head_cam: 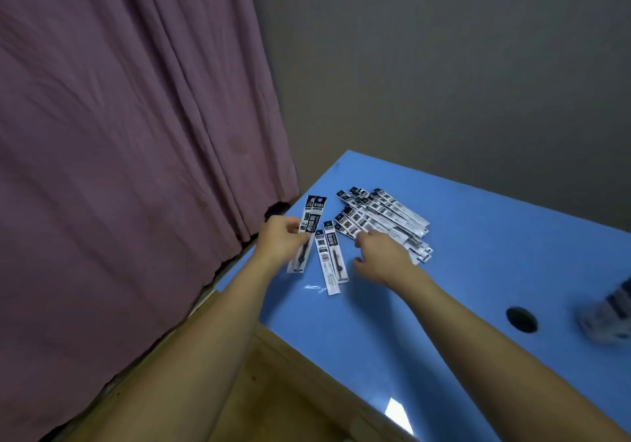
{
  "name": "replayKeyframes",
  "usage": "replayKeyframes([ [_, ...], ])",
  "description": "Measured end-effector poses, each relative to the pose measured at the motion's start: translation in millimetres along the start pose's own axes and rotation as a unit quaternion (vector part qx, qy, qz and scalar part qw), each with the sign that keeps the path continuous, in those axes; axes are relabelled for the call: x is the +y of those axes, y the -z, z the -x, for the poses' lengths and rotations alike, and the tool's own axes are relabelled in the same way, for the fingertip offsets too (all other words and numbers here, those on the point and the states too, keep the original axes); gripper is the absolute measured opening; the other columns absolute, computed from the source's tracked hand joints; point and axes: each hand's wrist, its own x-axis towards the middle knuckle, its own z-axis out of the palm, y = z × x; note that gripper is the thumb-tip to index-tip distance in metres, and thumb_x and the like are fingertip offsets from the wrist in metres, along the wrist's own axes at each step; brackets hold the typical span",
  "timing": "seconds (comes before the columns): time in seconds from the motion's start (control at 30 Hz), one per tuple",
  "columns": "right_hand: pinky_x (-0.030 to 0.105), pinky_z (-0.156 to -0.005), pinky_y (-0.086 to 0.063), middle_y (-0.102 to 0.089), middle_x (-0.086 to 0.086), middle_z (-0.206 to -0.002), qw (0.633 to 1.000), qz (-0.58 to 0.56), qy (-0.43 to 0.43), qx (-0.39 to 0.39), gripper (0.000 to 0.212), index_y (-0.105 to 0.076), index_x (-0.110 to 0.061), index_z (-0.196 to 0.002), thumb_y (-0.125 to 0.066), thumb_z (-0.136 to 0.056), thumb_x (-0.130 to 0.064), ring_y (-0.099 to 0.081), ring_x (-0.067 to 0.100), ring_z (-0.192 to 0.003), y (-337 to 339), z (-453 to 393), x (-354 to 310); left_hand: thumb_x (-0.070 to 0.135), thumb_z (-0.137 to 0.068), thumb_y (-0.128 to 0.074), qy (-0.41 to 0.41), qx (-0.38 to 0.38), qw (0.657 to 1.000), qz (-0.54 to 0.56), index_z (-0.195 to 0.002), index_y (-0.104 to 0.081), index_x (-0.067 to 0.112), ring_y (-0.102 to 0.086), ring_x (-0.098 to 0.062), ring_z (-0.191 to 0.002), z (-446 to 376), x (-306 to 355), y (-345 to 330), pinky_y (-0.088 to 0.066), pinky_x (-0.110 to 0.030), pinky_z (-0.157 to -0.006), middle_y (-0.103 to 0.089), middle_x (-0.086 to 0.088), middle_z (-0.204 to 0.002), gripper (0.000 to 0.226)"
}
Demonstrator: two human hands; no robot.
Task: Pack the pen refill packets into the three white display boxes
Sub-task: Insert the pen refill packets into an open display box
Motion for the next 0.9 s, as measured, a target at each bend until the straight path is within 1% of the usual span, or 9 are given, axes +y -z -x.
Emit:
replayKeyframes([
  [0.1, 0.040, -0.090, -0.050, -0.054, 0.009, -0.126, 0.999, 0.006, -0.051, 0.013, 0.036, -0.054, -0.012, -0.125, -0.056, -0.092, -0.027, -0.055, 0.031, -0.118, 5.5, 33.0, 11.8, 0.013, -0.090, -0.072, -0.046, -0.007, 0.999, -0.020, -0.096, -0.076, 0.020, -0.066, -0.007, -0.078, 14.7, 9.2, -15.2, -0.045, -0.025, -0.066, -0.075, 0.004, -0.088, 0.010],
  [0.23, 0.039, -0.088, -0.049, -0.055, 0.008, -0.126, 0.992, 0.011, -0.115, 0.046, 0.033, -0.054, -0.012, -0.121, -0.054, -0.090, -0.025, -0.054, 0.030, -0.117, 10.9, 85.3, 32.4, 0.014, -0.089, -0.071, -0.084, 0.005, 0.996, -0.001, -0.104, -0.074, 0.020, -0.069, -0.009, -0.085, 35.7, 20.5, -35.6, -0.051, -0.020, -0.068, -0.075, 0.005, -0.089, 0.017],
  [0.33, 0.039, -0.086, -0.051, -0.055, 0.008, -0.121, 0.987, 0.021, -0.149, 0.053, 0.031, -0.054, -0.010, -0.119, -0.053, -0.092, -0.025, -0.055, 0.030, -0.113, 14.9, 125.7, 50.6, 0.013, -0.089, -0.073, -0.115, -0.008, 0.993, 0.009, -0.110, -0.073, 0.012, -0.066, -0.012, -0.082, 55.2, 29.8, -54.1, -0.048, -0.007, -0.058, -0.073, -0.001, -0.095, 0.020],
  [0.43, 0.041, -0.087, -0.051, -0.054, 0.009, -0.119, 0.980, 0.024, -0.187, 0.057, 0.029, -0.053, -0.009, -0.118, -0.052, -0.093, -0.024, -0.055, 0.031, -0.110, 19.7, 166.3, 67.3, 0.009, -0.092, -0.071, -0.126, -0.042, 0.990, 0.037, -0.113, -0.069, 0.010, -0.058, -0.009, -0.066, 85.3, 43.3, -72.1, -0.043, -0.005, -0.046, -0.067, -0.002, -0.090, 0.022],
  [0.53, 0.040, -0.080, -0.052, -0.055, 0.008, -0.115, 0.973, 0.020, -0.221, 0.062, 0.025, -0.053, -0.009, -0.114, -0.052, -0.093, -0.023, -0.055, 0.029, -0.101, 24.1, 201.7, 83.8, 0.003, -0.092, -0.069, -0.145, -0.089, 0.984, 0.052, -0.102, -0.071, 0.009, -0.054, -0.013, -0.061, 110.4, 57.3, -92.2, -0.040, -0.006, -0.042, -0.067, -0.006, -0.079, 0.012],
  [0.63, 0.038, -0.073, -0.051, -0.053, 0.006, -0.108, 0.967, 0.014, -0.244, 0.075, 0.015, -0.050, -0.010, -0.104, -0.051, -0.093, -0.021, -0.053, 0.026, -0.091, 29.4, 228.8, 102.0, 0.002, -0.092, -0.068, -0.152, -0.119, 0.979, 0.067, -0.090, -0.071, 0.013, -0.056, -0.019, -0.068, 127.9, 76.1, -108.7, -0.040, -0.007, -0.041, -0.069, -0.009, -0.081, 0.012],
  [0.7, 0.036, -0.069, -0.044, -0.050, 0.006, -0.108, 0.963, 0.008, -0.258, 0.078, 0.015, -0.049, -0.012, -0.107, -0.050, -0.095, -0.021, -0.051, 0.026, -0.092, 32.9, 244.6, 113.8, 0.002, -0.092, -0.068, -0.150, -0.127, 0.977, 0.079, -0.090, -0.071, 0.014, -0.057, -0.019, -0.068, 136.1, 87.9, -119.3, -0.040, -0.007, -0.041, -0.069, -0.008, -0.082, 0.012],
  [0.8, 0.040, -0.075, -0.051, -0.054, 0.009, -0.116, 0.958, -0.005, -0.272, 0.093, 0.027, -0.051, -0.010, -0.120, -0.051, -0.097, -0.025, -0.056, 0.028, -0.099, 35.8, 264.9, 133.1, 0.003, -0.091, -0.070, -0.156, -0.138, 0.975, 0.083, -0.096, -0.074, 0.012, -0.057, -0.014, -0.064, 148.6, 104.9, -137.8, -0.041, -0.007, -0.041, -0.070, -0.008, -0.085, 0.011],
  [0.9, 0.042, -0.079, -0.054, -0.055, 0.009, -0.111, 0.954, -0.019, -0.281, 0.101, 0.020, -0.051, -0.010, -0.109, -0.051, -0.095, -0.023, -0.055, 0.029, -0.097, 39.1, 282.6, 156.8, 0.005, -0.090, -0.071, -0.162, -0.144, 0.973, 0.084, -0.101, -0.077, 0.012, -0.063, -0.014, -0.070, 157.7, 121.6, -161.1, -0.043, -0.007, -0.042, -0.074, -0.005, -0.091, 0.014],
])
